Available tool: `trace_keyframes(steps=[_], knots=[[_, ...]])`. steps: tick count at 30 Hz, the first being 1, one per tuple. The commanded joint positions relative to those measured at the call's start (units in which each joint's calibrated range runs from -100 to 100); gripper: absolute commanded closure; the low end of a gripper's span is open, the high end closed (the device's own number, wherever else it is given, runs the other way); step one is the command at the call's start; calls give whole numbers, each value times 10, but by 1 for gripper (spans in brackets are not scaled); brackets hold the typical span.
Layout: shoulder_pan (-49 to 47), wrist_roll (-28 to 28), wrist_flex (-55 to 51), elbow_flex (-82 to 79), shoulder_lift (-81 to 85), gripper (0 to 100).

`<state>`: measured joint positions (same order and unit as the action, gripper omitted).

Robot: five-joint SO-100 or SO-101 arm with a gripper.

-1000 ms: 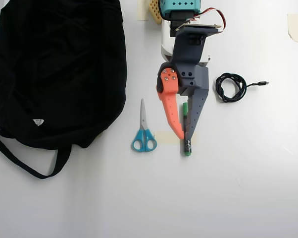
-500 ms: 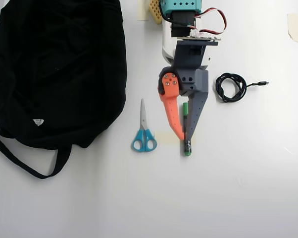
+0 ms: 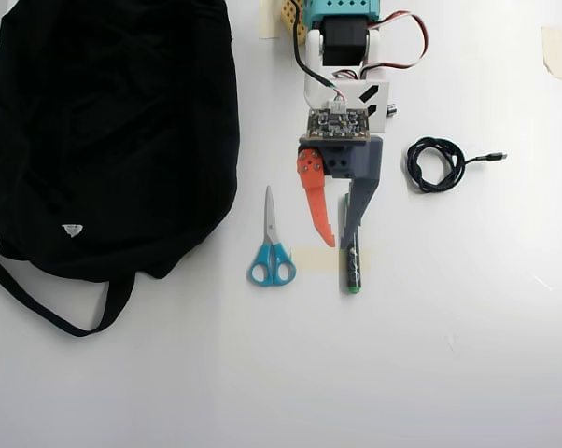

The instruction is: Put the green marker into the black bag

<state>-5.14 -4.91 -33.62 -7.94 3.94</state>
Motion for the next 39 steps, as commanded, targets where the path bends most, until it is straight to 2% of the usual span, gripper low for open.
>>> trace_keyframes(steps=[1,20,30,39], knots=[[-4,-16,-93,65,19,97],[-26,-18,-380,146,19,97],[-26,-18,-448,152,19,97],[-35,-18,-459,153,19,97]])
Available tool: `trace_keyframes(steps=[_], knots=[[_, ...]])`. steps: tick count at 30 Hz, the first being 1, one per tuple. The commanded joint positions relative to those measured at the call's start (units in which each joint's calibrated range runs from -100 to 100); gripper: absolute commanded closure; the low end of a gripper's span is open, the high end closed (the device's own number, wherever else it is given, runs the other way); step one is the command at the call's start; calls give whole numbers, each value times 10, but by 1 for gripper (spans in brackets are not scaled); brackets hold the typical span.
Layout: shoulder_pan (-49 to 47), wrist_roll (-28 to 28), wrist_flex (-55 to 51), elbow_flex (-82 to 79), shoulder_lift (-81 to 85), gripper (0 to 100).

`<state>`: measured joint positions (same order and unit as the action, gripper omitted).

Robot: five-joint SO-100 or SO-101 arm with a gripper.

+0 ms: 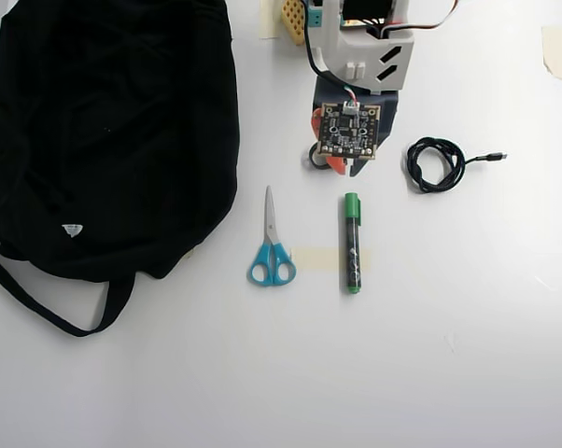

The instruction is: Put the green marker into the black bag

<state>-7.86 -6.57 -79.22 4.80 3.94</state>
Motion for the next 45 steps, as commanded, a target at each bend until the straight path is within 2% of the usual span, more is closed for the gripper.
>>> trace_keyframes(steps=[1,26,45], knots=[[-10,-1,-3,26,19,97],[-45,4,-2,17,7,97],[-28,5,6,-62,5,97]])
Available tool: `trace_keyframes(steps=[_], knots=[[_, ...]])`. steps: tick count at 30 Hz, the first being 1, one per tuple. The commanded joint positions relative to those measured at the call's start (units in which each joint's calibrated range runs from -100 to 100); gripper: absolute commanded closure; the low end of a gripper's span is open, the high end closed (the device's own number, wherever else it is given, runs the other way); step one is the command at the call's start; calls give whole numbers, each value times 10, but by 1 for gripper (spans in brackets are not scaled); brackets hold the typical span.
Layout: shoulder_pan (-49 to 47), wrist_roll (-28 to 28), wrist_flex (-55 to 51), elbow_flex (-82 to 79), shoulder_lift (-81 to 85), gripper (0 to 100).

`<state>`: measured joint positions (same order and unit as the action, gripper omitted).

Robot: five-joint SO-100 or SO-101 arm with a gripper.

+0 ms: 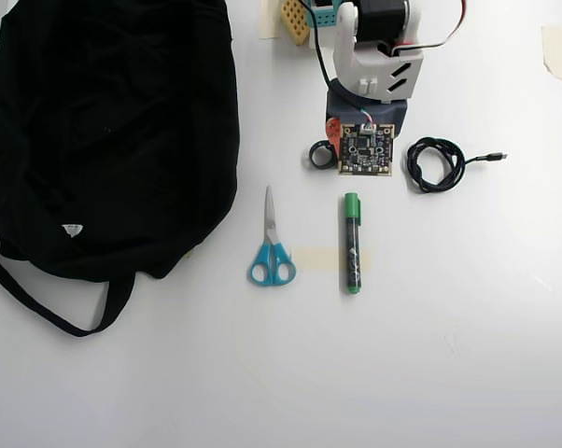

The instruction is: Put the green marker into the black bag

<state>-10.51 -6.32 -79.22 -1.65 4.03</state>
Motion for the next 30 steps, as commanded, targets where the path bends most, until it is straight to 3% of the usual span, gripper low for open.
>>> trace_keyframes(steps=[1,13,30], knots=[[-2,2,6,2,4,97],[-2,1,71,11,-65,89],[8,-3,113,16,-127,89]])
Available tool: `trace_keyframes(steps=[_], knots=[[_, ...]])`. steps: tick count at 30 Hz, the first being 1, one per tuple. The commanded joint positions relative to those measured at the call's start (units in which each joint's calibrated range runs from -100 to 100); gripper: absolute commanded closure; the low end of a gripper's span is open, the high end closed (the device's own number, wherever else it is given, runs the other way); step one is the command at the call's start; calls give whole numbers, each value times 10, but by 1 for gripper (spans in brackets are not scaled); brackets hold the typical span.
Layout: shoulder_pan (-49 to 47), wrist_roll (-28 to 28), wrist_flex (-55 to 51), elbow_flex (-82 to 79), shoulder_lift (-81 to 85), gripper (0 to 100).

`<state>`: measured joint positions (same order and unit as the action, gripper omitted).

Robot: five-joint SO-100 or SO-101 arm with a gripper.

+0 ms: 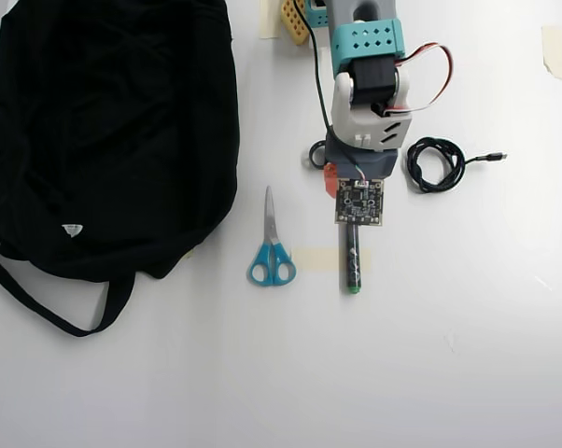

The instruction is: Put the green marker into the black bag

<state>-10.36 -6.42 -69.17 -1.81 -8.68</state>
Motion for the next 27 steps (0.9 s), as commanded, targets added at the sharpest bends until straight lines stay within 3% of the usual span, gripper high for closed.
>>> trace_keyframes(steps=[1,12,27], knots=[[6,-2,12,23,-8,89],[-10,-2,-18,103,-72,83],[-52,-22,-89,146,-101,82]])
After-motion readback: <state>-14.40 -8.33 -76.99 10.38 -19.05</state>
